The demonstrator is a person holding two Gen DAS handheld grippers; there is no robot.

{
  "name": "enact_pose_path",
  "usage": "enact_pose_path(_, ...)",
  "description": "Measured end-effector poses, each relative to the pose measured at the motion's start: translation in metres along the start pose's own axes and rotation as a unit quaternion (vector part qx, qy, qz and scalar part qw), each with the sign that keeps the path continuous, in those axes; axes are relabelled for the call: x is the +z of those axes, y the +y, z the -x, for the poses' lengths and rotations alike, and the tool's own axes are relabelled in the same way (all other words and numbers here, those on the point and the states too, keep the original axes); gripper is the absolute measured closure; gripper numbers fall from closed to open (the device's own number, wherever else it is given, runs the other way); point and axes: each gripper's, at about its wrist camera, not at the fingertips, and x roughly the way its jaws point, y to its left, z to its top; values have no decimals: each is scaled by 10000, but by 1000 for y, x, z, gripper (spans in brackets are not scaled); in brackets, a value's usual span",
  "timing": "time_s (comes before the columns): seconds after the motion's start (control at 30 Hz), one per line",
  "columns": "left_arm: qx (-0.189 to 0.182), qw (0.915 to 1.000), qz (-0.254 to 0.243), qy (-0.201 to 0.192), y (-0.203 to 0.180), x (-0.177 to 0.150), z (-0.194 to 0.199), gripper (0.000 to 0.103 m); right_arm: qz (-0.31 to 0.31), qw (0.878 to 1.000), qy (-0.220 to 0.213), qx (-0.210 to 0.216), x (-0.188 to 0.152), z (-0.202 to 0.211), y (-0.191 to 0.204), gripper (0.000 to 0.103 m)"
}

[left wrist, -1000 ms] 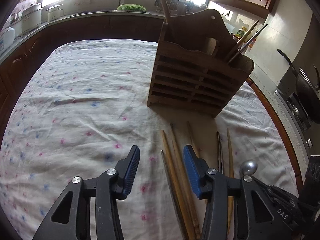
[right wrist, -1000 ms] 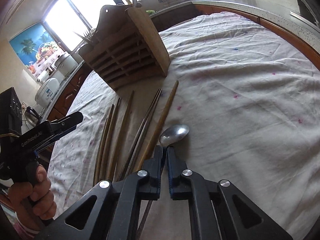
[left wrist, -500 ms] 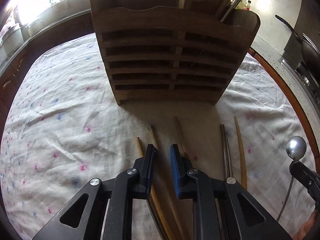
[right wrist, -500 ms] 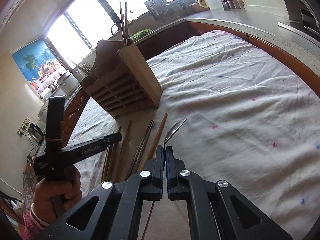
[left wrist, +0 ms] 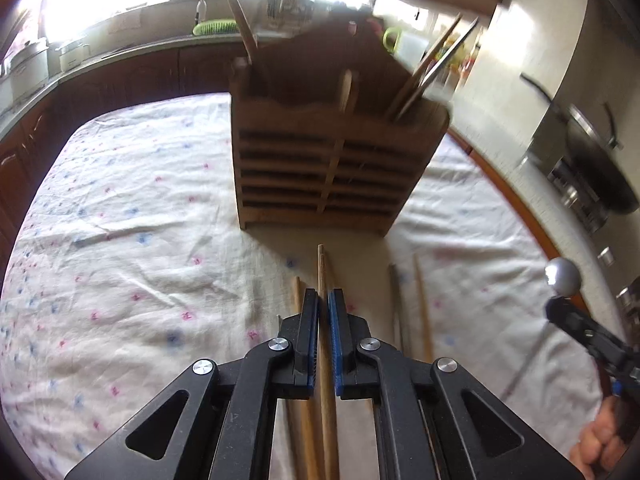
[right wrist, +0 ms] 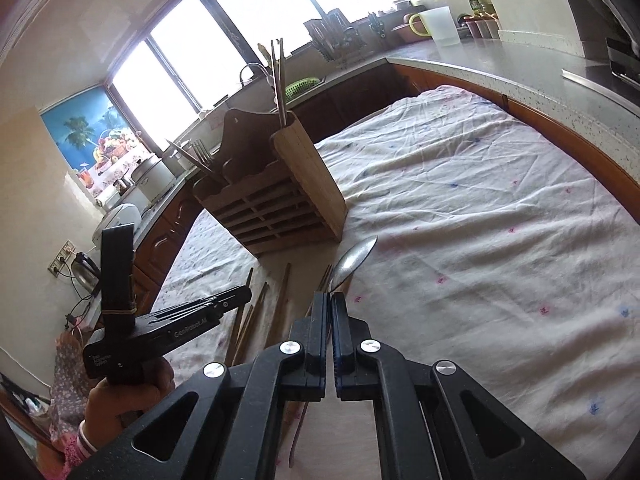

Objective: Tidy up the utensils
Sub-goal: 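Lift the spoon and chopstick and lower them into the wooden holder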

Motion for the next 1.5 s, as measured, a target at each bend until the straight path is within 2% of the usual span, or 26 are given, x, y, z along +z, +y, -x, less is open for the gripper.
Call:
enact_pose_path(0.33, -518, 9941, 294, -903, 16, -10, 91, 99, 389, 9981, -483, 6, 21, 28, 24, 101)
enact_pose_path(0.67, -529, 9883, 334, -1389, 30, -12, 135, 99, 912, 9912, -956, -82, 54, 44, 49, 101)
enact_pose_path(1.2, -425, 9800, 307, -1920, 45, 16, 165, 99, 1200, 9862, -1141, -92, 72, 32, 61, 101)
enact_pose_path(1.5, -317, 9655, 250, -2571, 47, 57, 182, 99, 1492, 9763, -1546, -248, 107, 18, 76, 101)
